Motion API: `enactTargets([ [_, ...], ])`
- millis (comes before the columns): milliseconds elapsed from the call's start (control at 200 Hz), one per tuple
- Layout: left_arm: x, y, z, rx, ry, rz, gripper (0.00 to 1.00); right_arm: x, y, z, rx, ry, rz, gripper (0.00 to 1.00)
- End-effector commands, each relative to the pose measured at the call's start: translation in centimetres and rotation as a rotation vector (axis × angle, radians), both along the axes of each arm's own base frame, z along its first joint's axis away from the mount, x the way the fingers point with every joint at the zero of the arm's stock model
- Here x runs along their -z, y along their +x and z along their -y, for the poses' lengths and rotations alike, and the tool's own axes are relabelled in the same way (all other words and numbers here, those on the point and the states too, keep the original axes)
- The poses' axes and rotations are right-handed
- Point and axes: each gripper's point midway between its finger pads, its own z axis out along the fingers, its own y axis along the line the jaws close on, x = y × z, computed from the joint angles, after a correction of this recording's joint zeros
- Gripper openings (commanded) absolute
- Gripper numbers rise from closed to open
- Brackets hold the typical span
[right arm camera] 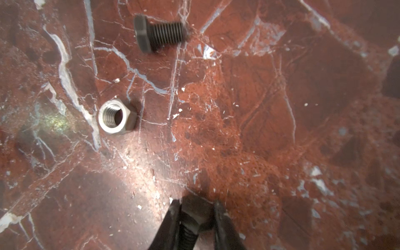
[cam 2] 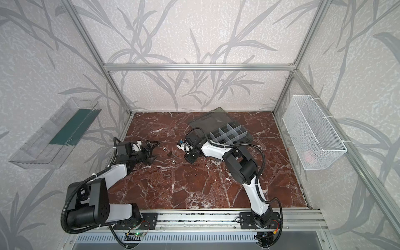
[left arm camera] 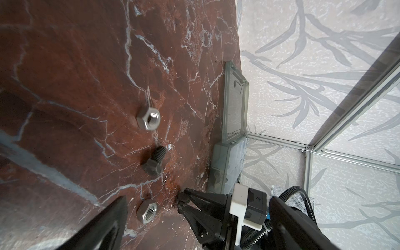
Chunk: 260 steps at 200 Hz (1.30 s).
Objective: Sort the screws and nuts into containers
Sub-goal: 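Lower the right gripper and grasp a black hex bolt by its head, then carry the black bolt with the right gripper into the bolt compartment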
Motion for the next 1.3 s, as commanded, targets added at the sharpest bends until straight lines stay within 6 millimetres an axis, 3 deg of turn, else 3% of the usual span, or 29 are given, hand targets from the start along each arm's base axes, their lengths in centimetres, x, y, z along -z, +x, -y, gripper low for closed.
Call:
enactTargets([
  [0, -1.0, 0.3, -0.2, 0.004, 0.012, 0.036, 1.0, -1.0, -0.4, 0.8, -0.001, -0.037, 0.001, 0.13],
  [255, -0.8, 0.3, -0.2, 0.004, 0.008, 0.032, 0.99, -2.0, -0.4, 1.2, 0.013, -0.036, 0.01, 0.03],
  [410, -0.8, 0.4, -0.2, 0.004, 0.007, 0.033, 1.0, -5.2, 0.2, 1.5, 0.04, 0.037, 0.03, 0.0],
  [600, -0.9, 0.5, -0.2, 0.004, 0.008, 0.035, 1.0, -9.6, 2.7, 4.3, 0.14, 0.114, 0.068, 0.0],
  [705, -0.7, 0.4, -0.2, 0.006, 0.009, 0.031, 0.99, -11.0, 4.9, 7.5, 0.242, 0.106, 0.109, 0.0],
  [810, -0.5, 0.3, -0.3, 0.004, 0.022, 0.019, 1.0, -11.3, 7.5, 11.9, 0.389, 0.074, 0.133, 0.0],
  [990, -0.4, -0.2, -0.8, 0.003, 0.083, -0.012, 1.0, -10.5, 10.9, 21.2, 0.678, 0.006, 0.121, 0.0],
  [1100, -0.6, -0.5, -1.1, 0.0, 0.12, -0.018, 0.99, -9.7, 11.7, 25.7, 0.807, -0.041, 0.107, 0.0],
  [1295, -0.9, -0.7, -1.2, 0.001, 0.134, -0.018, 0.99, -8.4, 11.8, 30.9, 0.955, -0.101, 0.069, 0.0],
])
